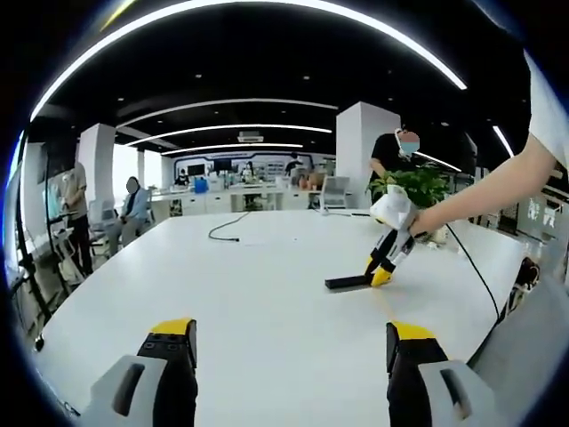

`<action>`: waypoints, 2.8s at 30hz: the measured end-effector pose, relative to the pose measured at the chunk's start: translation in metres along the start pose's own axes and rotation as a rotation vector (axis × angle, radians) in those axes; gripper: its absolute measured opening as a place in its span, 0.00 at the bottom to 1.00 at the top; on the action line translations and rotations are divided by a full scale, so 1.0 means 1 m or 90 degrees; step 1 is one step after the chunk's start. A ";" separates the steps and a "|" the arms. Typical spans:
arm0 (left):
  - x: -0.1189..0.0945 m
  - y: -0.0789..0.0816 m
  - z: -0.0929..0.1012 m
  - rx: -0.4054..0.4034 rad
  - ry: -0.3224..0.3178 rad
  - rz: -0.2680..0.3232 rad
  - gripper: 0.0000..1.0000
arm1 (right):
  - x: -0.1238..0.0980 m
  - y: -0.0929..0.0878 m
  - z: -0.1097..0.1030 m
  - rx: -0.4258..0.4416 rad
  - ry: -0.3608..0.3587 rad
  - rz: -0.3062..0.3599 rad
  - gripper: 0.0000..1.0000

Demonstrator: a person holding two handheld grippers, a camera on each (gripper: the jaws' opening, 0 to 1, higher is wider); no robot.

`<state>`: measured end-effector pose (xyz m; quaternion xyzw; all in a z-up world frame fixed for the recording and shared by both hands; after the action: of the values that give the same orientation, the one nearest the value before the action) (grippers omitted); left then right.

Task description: Press the specified remote control buttons in sequence, fully releasing each button before pressing the next.

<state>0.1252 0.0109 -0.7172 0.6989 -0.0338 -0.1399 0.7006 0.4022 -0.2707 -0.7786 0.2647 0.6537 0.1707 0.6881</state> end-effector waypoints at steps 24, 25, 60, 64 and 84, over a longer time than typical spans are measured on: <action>-0.001 -0.003 -0.002 0.000 0.003 -0.007 0.90 | 0.005 0.009 0.028 -0.005 0.012 -0.030 0.21; -0.001 -0.003 -0.002 0.001 0.004 -0.006 0.90 | 0.005 0.009 0.028 -0.004 0.010 -0.031 0.22; 0.000 -0.004 -0.003 0.001 -0.002 -0.014 0.89 | -0.010 -0.005 0.011 0.266 -0.095 0.178 0.47; 0.001 -0.004 -0.002 -0.001 -0.005 -0.018 0.89 | -0.022 -0.006 0.012 0.337 -0.136 0.258 0.54; 0.002 -0.005 -0.001 -0.004 -0.014 -0.020 0.89 | -0.071 -0.001 -0.034 0.329 -0.290 0.403 0.82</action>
<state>0.1265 0.0116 -0.7220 0.6955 -0.0305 -0.1586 0.7002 0.3619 -0.3077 -0.7216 0.6444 0.3946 0.1414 0.6396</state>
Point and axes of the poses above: the point that each gripper's makers call its tool centre point, and the gripper's own axes: x roughly forward along the fingers, z roughly to its right, y roughly out of its top, the point moved 10 cm from there along -x, roughly backward along the fingers, and after that the axes turned 9 degrees about z, right-handed, at the moved point
